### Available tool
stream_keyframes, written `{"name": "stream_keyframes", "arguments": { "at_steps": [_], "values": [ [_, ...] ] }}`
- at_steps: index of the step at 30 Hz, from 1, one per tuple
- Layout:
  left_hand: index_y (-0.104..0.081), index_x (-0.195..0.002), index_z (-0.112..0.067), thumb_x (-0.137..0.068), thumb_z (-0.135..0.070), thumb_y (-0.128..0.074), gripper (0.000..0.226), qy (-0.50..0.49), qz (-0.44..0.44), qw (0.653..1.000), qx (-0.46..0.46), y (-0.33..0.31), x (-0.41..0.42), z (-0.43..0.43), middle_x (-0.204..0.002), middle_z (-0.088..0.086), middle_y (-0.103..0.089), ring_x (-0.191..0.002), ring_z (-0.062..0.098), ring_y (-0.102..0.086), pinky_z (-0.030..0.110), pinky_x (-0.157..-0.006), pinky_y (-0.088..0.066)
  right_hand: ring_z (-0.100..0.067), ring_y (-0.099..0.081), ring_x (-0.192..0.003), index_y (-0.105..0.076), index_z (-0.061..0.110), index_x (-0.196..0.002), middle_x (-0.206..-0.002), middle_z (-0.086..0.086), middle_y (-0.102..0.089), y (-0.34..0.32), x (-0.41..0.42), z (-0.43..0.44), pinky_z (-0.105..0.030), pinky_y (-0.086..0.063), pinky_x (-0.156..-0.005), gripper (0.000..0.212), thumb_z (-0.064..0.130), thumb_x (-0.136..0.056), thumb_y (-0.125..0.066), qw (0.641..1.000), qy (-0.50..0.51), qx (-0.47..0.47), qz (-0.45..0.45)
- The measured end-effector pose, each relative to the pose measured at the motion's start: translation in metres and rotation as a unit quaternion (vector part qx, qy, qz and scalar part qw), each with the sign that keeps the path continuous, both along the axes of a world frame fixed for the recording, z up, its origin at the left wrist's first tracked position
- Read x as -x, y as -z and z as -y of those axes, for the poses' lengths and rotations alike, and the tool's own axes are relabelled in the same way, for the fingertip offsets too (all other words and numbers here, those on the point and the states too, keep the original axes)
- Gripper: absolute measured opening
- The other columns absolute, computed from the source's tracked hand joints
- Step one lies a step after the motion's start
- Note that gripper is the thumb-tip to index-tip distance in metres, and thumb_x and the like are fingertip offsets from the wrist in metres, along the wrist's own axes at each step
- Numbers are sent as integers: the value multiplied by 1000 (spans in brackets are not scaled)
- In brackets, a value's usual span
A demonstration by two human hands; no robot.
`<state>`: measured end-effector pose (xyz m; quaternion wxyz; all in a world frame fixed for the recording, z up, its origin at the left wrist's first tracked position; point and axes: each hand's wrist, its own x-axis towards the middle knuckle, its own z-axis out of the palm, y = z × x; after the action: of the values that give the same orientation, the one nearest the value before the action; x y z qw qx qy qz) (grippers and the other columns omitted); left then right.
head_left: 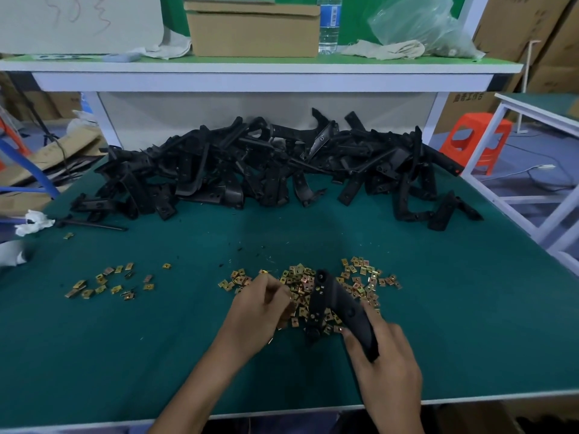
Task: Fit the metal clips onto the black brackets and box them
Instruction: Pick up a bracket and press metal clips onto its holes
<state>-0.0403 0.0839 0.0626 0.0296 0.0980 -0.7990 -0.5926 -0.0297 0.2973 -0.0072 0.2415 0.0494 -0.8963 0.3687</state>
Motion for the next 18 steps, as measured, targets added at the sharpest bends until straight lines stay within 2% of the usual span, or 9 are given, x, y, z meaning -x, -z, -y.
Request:
{"name": "stream_keyframes", "arguments": {
  "at_steps": [4, 8, 10, 13, 16, 18],
  "values": [
    [-58, -96, -2, -102, -15, -55, 14, -6, 18, 994, -108, -6, -1, -1, -77, 2, -74, -68, 14, -68, 28, -64, -56, -22, -62, -82, -62, 35, -134, -92, 10, -55, 1, 1, 0, -36, -51, -60, 62, 29, -78, -86, 1000, 7, -4, 6],
    [-67, -104, -11, -95, -14, -69, 10, 9, 32, 984, -176, -10, -1, -2, -76, -6, -68, -73, 9, -64, 28, -75, -57, -22, -61, -86, -62, 35, -135, -93, 11, -54, 1, 1, -1, -35, -49, -62, 61, 31, -78, -85, 1000, 6, -7, 14],
    [-73, -109, -15, -91, -10, -72, 18, 12, 34, 972, -233, -12, -3, -3, -79, -2, -68, -74, 10, -64, 26, -76, -57, -23, -62, -86, -61, 35, -135, -93, 10, -54, 0, 1, -1, -36, -49, -62, 61, 34, -79, -84, 1000, 6, -10, 20],
    [-81, -97, -11, -86, -6, -74, 14, -8, 45, 953, -299, -13, -6, -8, -86, 8, -74, -75, 14, -67, 24, -70, -58, -18, -59, -80, -60, 39, -135, -89, 13, -49, -3, 1, -1, -34, -47, -57, 59, 50, -79, -75, 1000, 0, -6, 30],
    [-82, -94, -10, -88, -4, -73, 13, -29, 61, 949, -309, -12, -11, -12, -90, 14, -76, -76, 16, -70, 24, -66, -58, -12, -51, -69, -62, 43, -133, -84, 13, -42, -5, 1, 0, -30, -39, -53, 60, 63, -76, -66, 999, 11, -10, 34],
    [-82, -90, -14, -89, -4, -72, 15, -39, 68, 952, -296, -11, -15, -11, -88, 12, -77, -76, 16, -71, 24, -65, -58, -12, -53, -67, -62, 43, -132, -83, 12, -43, -5, 0, 1, -31, -42, -53, 58, 63, -77, -65, 999, 20, -2, 30]
  ]
}}
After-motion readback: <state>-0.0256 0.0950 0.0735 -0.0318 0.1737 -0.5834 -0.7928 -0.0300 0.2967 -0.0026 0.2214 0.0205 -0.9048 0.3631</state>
